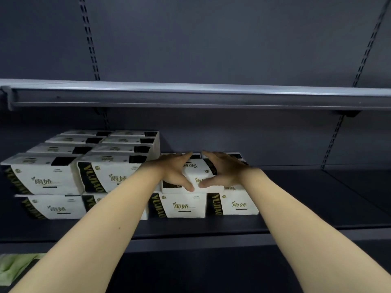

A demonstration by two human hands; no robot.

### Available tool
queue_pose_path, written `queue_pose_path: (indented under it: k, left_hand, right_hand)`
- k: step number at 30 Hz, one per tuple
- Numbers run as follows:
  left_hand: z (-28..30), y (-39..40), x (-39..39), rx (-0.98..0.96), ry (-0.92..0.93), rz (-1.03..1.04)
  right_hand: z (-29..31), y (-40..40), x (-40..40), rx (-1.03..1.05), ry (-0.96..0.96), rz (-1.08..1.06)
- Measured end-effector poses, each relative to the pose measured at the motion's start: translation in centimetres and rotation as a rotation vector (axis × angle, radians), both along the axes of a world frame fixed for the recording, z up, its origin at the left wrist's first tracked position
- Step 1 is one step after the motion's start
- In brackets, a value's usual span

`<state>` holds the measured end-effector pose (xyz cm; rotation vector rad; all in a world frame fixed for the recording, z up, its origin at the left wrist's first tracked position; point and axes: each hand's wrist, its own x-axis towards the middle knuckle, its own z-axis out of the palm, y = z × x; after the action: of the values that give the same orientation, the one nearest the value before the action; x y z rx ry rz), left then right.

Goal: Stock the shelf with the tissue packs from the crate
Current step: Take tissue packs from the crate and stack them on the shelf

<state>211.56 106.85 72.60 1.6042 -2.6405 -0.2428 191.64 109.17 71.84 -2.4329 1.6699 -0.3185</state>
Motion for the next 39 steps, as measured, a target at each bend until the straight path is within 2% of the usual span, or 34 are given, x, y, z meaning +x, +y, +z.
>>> queue_pose_path:
  k: [3,8,11,17,21,24,28,33,39]
  left_hand:
    - [0.3,0.1,-0.2,-0.072,-0.002,-0.024]
    - [0.6,0.3,-0.1,-0.349,-0.086,-0.037]
    - [0.4,0.5,0.1,-0.389,-0.096,-0.038]
    - [0.2,0.7,-0.1,-0.289,-0.026,0.023]
    - [0.2,0.6,-0.7,-0.120,0.134,0.199]
    - [-0.1,0.9,-1.3,-0.093,0.123,0.275]
    - [0.2,2.1,-1.5,-0.100,0.028,0.177]
    - [1.1,3.0,-0.1,0.005,0.129,0.025]
    - [0.9,3.0,1.8,0.015,0.178,-0.015]
  right_hand:
    - [0.3,-0.2,0.2,-0.013,-0.011,0.010]
    - [0.7,-0.2,0.3,-0.266,0.052,0.016]
    - [0.3,-0.3,0.1,-0.306,0.058,0.026]
    - [0.4,-0.5,0.1,-0.296,0.081,0.009]
    - [0.6,-0.7,0.0,-0.277,0.060,-0.144]
    - [0.2,-0.7,0.2,-0.246,0.123,-0.235]
    - [-0.1,-0.3,0.7,-0.223,0.104,-0.300]
    - [0.5,0.3,2.4,-0.129,-0.090,-0.352]
    - [1.2,0.2,3.7,-0.053,-0.176,-0.374]
